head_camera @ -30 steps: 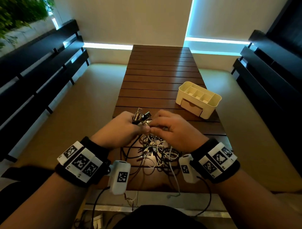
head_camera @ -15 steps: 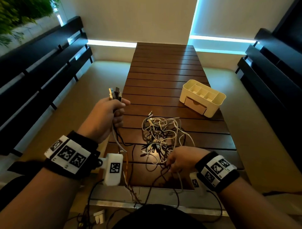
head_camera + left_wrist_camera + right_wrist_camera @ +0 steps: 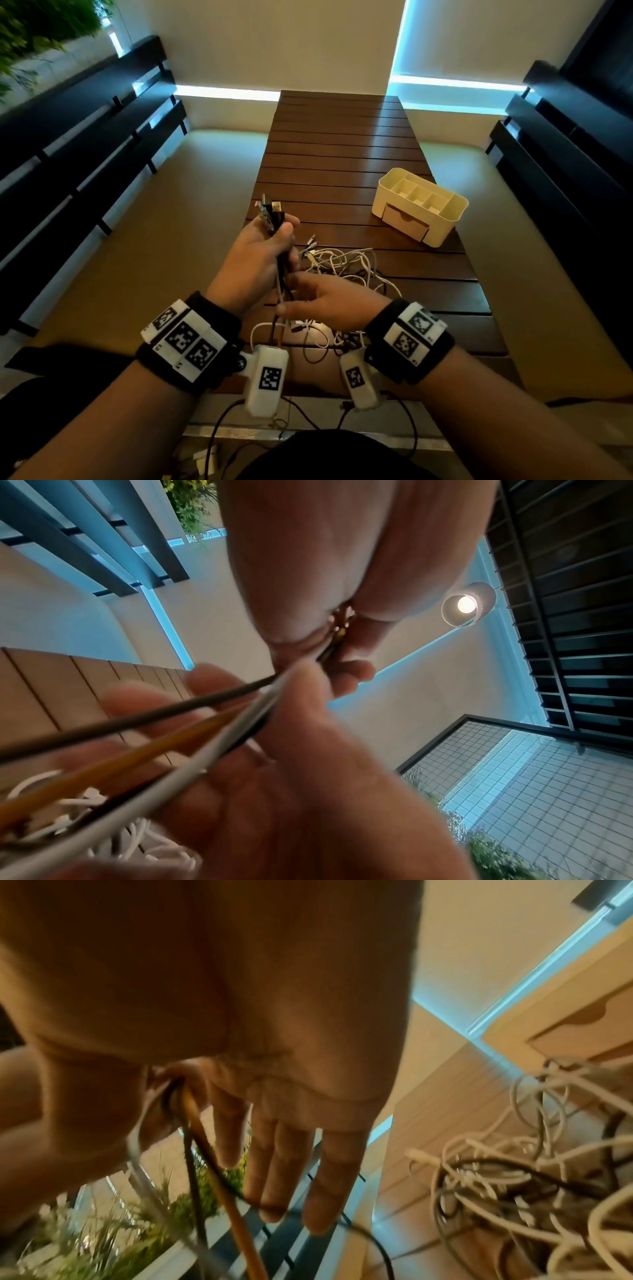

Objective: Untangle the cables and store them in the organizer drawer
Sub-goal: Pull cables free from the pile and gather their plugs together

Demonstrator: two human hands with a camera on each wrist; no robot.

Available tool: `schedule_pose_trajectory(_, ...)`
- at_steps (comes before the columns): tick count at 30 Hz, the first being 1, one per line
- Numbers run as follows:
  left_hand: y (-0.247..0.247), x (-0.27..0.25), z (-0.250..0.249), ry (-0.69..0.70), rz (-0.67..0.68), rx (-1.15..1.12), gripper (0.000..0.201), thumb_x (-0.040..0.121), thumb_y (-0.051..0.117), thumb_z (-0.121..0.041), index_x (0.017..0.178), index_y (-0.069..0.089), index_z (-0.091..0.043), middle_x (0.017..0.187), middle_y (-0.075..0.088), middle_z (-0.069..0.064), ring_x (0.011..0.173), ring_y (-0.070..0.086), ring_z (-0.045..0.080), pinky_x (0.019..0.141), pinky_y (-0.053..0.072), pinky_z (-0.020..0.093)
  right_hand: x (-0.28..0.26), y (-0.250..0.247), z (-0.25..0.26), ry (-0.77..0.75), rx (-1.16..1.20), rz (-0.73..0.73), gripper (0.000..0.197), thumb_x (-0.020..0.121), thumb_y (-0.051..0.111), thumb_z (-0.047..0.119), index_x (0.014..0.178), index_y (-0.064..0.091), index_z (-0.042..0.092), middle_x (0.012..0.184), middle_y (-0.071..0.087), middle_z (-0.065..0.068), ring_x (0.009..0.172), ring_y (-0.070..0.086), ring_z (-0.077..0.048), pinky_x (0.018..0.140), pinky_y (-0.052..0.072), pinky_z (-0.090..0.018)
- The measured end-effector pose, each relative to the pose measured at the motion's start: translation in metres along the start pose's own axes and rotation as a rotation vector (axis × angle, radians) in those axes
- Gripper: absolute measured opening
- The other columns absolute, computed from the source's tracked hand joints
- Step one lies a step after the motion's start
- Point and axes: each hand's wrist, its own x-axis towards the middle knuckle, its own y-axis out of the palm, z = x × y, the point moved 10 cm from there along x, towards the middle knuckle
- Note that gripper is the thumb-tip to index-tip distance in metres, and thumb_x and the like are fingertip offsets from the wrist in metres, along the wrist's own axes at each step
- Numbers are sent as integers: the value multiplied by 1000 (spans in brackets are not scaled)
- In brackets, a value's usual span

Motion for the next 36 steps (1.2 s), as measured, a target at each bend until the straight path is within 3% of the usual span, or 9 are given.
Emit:
schedule_pose_trajectory(5, -21, 5, -13, 57, -102, -149, 13, 105, 42, -14, 104, 54, -11, 67, 49, -3, 59, 51, 11, 61, 47, 29, 21, 25, -4, -23, 121, 49, 25, 98, 58, 29, 121, 58, 21, 115, 71, -1, 105, 65, -9, 88, 46, -26)
schedule_pose_trajectory(9, -34, 6, -15, 55, -175, -270, 17, 107, 37, -13, 96, 51, -10, 68, 38, -1, 53, 40, 9, 53, 39, 23, 36, 32, -22, 8, 33, 4, 15, 92, 64, 32, 104, 63, 24, 105, 72, 1, 101, 68, -16, 99, 49, -46)
schedule_pose_trajectory(11, -40, 7, -15, 44, -200, -288, 20, 107, 36, -15, 94, 51, -12, 67, 37, -2, 52, 37, 8, 53, 36, 22, 39, 36, -33, 35, 15, 10, 17, 92, 64, 33, 104, 64, 20, 102, 73, 3, 96, 69, -12, 98, 50, -46)
schedule_pose_trajectory(16, -58, 13, -36, 76, -238, -346, 20, 107, 36, -18, 94, 50, -13, 66, 38, -4, 51, 35, 6, 51, 33, 20, 36, 51, -57, 130, 15, 54, 26, 96, 60, 37, 116, 58, 21, 97, 70, 1, 68, 63, 1, 69, 52, -29)
schedule_pose_trajectory(19, -63, 19, -55, 121, -229, -359, 19, 107, 37, -19, 94, 50, -14, 64, 41, -6, 50, 36, 5, 49, 34, 19, 35, 56, -68, 164, -5, 15, 25, 94, 57, 47, 110, 59, 27, 106, 70, -3, 87, 66, -19, 85, 55, -43)
schedule_pose_trajectory(21, -63, 20, -65, 146, -217, -378, 18, 107, 38, -20, 96, 50, -14, 63, 42, -7, 50, 36, 5, 49, 35, 19, 37, 55, -66, 162, 71, -11, 31, 91, 61, 49, 114, 56, 29, 111, 69, -9, 81, 64, -24, 79, 55, -42)
schedule_pose_trajectory(26, -54, 20, -74, 172, -179, -367, 16, 107, 39, -20, 98, 50, -14, 62, 44, -8, 49, 36, 5, 48, 35, 20, 35, 41, -57, 85, 93, -58, 59, 74, 74, 59, 125, 54, 35, 125, 62, 8, 115, 59, -8, 104, 48, -40)
schedule_pose_trajectory(32, -44, 9, -60, 130, -159, -334, 18, 107, 37, -17, 94, 49, -14, 61, 42, -7, 46, 35, 5, 46, 32, 18, 0, 8, -15, 5, -138, -150, 89, 73, 77, 61, 147, 30, 44, 156, 23, 17, 139, 29, -6, 106, 32, -29)
schedule_pose_trajectory(36, -24, 1, -51, 96, -120, -328, 18, 107, 38, -17, 94, 50, -12, 65, 40, -4, 49, 34, 6, 49, 32, 21, 8, 6, 20, -130, 221, -190, 74, 76, 83, 37, 139, 45, 34, 141, 52, 12, 131, 47, -7, 110, 38, -37)
